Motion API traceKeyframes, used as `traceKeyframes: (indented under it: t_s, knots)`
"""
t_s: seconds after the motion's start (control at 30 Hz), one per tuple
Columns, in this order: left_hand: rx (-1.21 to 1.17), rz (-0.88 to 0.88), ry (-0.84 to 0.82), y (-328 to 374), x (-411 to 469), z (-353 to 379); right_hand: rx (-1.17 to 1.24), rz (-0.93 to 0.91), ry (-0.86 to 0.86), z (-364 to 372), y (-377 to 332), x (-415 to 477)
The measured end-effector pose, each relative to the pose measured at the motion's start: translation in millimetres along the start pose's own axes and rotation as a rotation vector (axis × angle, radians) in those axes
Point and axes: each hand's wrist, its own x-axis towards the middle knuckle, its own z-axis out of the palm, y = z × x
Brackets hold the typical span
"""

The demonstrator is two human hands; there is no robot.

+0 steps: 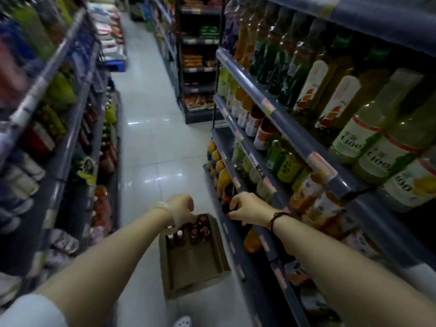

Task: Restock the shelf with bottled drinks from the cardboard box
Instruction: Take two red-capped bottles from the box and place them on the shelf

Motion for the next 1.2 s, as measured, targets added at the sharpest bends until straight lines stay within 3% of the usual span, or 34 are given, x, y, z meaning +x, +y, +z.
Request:
traceKeyframes:
  t_s: [0.3, 0.67, 1.2]
  knots:
    - [-0.061, -0.125, 0.010, -67.8, 16.4, 10.7, -0.093, -0.072, -0.080, 49.0, -19.6, 59.1]
    - [-0.096, -0.128, -0.011, -106.4, 93.7, 13.4, -0.098, -0.032, -0.100, 70.7, -23.0, 139.6]
    - [-0.217, -0.205, -0.050, -116.7, 227.4, 95.8, -0.069, 0.020, -0.179, 104.0, 60.3, 265.7]
